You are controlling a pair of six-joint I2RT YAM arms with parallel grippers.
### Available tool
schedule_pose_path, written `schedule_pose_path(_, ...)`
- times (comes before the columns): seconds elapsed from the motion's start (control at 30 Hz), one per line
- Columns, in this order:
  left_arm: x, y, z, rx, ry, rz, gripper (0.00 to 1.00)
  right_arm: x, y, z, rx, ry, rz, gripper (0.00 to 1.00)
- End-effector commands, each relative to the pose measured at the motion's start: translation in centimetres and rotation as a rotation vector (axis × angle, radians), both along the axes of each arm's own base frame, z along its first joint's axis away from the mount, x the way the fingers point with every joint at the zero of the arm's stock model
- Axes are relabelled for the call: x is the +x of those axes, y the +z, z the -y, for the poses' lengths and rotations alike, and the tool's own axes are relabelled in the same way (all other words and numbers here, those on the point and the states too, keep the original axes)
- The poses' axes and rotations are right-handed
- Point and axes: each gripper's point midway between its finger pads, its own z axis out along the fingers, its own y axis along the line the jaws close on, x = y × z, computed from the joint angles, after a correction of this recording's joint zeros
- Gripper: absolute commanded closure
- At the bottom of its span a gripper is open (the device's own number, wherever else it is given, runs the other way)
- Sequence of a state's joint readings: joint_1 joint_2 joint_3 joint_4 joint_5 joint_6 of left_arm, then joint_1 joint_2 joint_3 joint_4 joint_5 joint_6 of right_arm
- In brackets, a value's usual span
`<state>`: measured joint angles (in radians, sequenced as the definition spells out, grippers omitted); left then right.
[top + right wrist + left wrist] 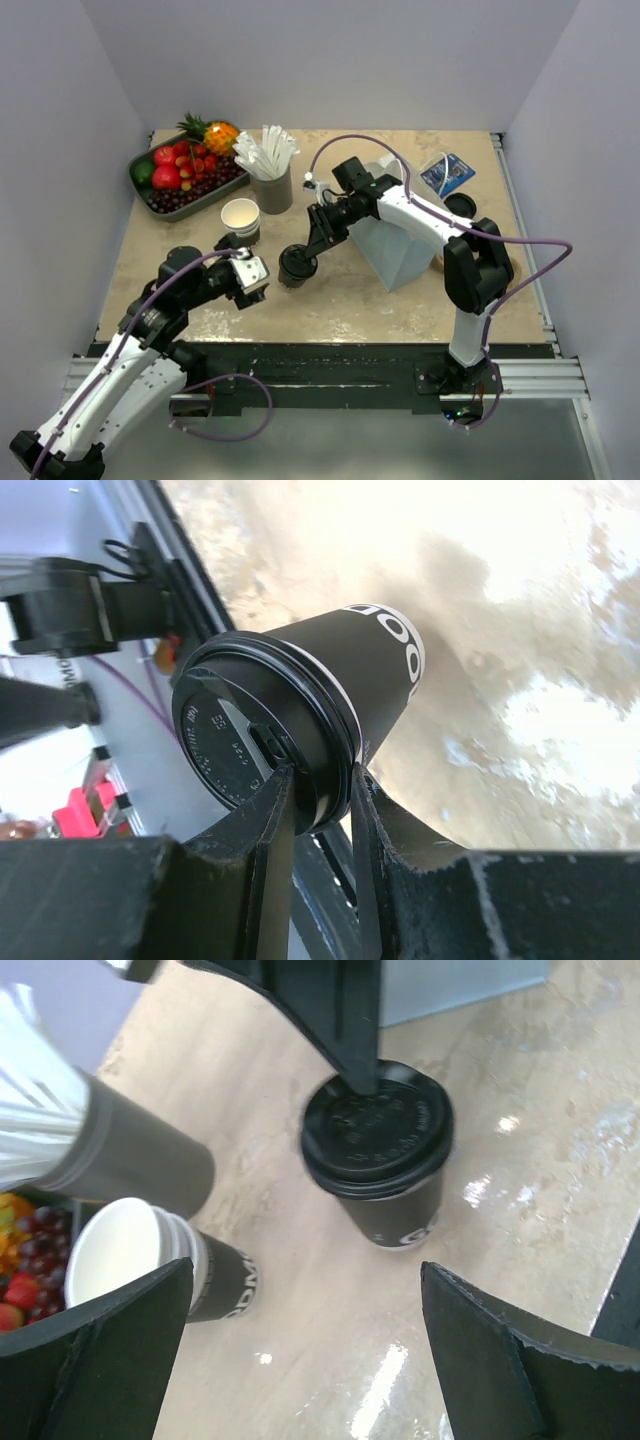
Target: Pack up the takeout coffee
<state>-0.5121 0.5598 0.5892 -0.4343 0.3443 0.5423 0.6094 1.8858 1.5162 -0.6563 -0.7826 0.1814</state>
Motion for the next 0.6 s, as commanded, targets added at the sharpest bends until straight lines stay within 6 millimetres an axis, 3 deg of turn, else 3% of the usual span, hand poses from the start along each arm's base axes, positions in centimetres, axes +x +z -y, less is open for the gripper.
schedule_pose_path(0.0, 1.0, 2.9, -1.3, -0.036, 0.145, -0.025, 0.00, 0.6, -0.6, 1.7, -0.103, -0.026, 0.071, 0.85)
schedule_pose_path(0.33, 3.1, 4.6, -2.1, -0.154, 0.269, -0.083, 0.00, 1.6, -2.6, 2.2, -0.191, -0.047, 0.050, 0.78)
schedule_pose_path(0.4, 3.3, 4.7, -2.0, -0.149, 0.266, -0.082, 0.00, 1.7, -2.8, 2.2, -0.197, -0.050, 0.045, 0.71)
schedule_pose_path(0.43, 3.3, 4.7, -2.0, -0.147, 0.264, -0.084, 0.00, 1.7, -2.8, 2.1, -0.197, -0.051, 0.047, 0.65)
schedule_pose_path(0.47, 3.3, 4.6, -2.0, -0.142, 0.264, -0.089, 0.00, 1.7, -2.7, 2.0, -0.193, -0.052, 0.046, 0.49)
schedule_pose_path(0.53, 3.4, 4.6, -2.0, -0.141, 0.262, -0.087, 0.00, 2.1, -1.8, 1.7, -0.168, -0.048, 0.070, 0.34)
schedule_pose_path(0.57, 3.4, 4.5, -2.0, -0.139, 0.263, -0.087, 0.00, 2.2, -1.0, 1.6, -0.151, -0.041, 0.089, 0.18)
